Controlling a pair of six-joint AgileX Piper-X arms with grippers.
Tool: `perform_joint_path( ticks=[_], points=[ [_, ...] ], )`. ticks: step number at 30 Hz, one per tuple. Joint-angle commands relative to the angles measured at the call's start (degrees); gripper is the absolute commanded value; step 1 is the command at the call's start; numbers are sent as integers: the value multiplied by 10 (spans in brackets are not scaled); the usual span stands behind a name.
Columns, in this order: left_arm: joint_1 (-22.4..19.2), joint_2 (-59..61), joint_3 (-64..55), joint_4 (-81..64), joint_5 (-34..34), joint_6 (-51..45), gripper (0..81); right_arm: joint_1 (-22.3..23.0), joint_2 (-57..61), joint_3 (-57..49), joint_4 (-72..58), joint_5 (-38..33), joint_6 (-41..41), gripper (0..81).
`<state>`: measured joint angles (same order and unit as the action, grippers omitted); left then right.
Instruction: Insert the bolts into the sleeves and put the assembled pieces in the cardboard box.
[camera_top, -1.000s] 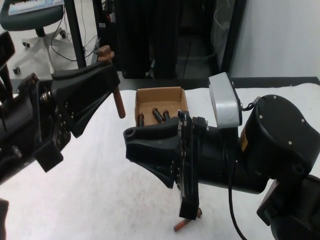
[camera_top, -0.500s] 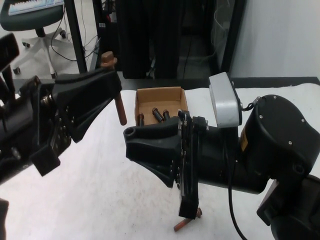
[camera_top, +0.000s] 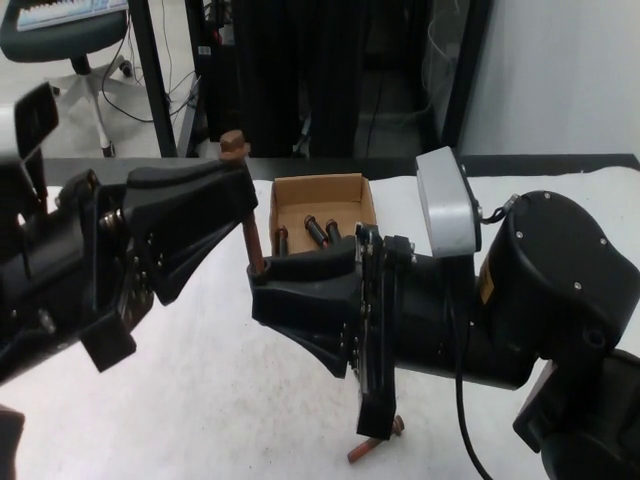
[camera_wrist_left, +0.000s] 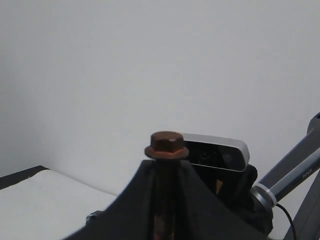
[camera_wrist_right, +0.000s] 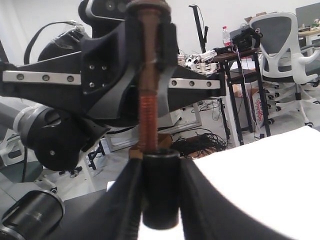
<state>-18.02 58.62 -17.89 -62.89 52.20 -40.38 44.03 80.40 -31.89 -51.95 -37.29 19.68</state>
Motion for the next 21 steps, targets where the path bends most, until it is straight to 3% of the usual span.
perform_joint_path(
  ticks=[1, 7, 21],
  points=[
    [-3, -2, 7, 5, -7, 14, 2, -2, -3, -4, -10, 1, 0, 8],
    [-3, -2, 7, 5, -16, 14, 2, -2, -3, -4, -10, 1, 0, 8],
    [-3, -2, 7, 5, 46, 15, 2, -2, -3, -5, -36, 1, 0, 8]
  ],
)
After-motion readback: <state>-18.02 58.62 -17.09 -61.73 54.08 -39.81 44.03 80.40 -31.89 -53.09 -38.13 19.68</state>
